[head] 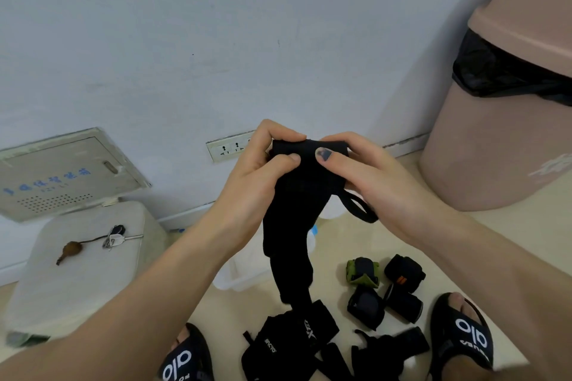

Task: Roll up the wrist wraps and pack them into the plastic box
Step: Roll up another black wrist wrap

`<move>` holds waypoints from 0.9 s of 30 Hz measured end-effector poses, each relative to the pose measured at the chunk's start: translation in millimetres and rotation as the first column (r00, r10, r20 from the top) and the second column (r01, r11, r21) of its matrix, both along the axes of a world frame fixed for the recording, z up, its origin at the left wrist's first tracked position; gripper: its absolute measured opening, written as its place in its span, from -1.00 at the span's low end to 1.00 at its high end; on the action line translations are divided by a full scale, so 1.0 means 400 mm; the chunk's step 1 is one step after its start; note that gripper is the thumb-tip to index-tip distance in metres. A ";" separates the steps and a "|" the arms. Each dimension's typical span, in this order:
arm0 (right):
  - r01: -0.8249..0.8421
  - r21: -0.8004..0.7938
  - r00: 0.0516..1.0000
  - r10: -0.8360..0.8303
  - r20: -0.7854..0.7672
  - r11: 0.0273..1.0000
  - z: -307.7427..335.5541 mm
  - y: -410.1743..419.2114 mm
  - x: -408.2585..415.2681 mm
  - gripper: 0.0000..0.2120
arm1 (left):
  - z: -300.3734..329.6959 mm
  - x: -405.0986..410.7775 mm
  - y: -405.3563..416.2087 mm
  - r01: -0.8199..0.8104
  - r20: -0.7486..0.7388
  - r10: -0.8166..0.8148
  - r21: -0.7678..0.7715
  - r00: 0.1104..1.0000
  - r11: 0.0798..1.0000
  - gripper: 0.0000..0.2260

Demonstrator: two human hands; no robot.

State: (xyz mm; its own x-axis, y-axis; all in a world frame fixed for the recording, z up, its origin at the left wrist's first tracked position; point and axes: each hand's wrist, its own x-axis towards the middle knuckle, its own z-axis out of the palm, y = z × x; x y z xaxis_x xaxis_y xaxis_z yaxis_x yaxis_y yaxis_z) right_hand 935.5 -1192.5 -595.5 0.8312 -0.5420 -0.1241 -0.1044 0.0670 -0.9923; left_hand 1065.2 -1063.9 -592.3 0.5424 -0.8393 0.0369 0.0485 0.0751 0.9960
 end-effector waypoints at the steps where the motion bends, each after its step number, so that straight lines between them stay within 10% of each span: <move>1: 0.007 -0.058 1.000 -0.008 -0.018 0.998 -0.001 0.002 0.001 -0.83 | 0.000 0.002 0.001 0.001 0.009 -0.001 -0.003 1.000 1.000 -0.72; 16: -0.010 0.166 0.995 -0.006 0.099 0.986 0.005 0.006 0.004 -0.82 | -0.019 0.002 0.005 -0.035 0.228 0.043 -0.040 0.973 0.999 -0.67; 27: 0.036 0.095 0.990 -0.049 0.133 0.995 0.001 0.001 0.006 -0.83 | -0.025 -0.001 -0.003 0.001 0.077 -0.008 0.089 0.997 0.996 -0.72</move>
State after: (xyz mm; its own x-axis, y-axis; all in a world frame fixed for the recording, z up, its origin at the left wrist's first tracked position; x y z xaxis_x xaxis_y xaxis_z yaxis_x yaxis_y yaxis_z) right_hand 937.7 -1192.0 -595.0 0.8202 -0.5686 -0.0628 0.0353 0.1599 -0.9865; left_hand 1064.7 -1065.0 -602.3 0.5371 -0.8435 0.0037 -0.0283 -0.0137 0.9995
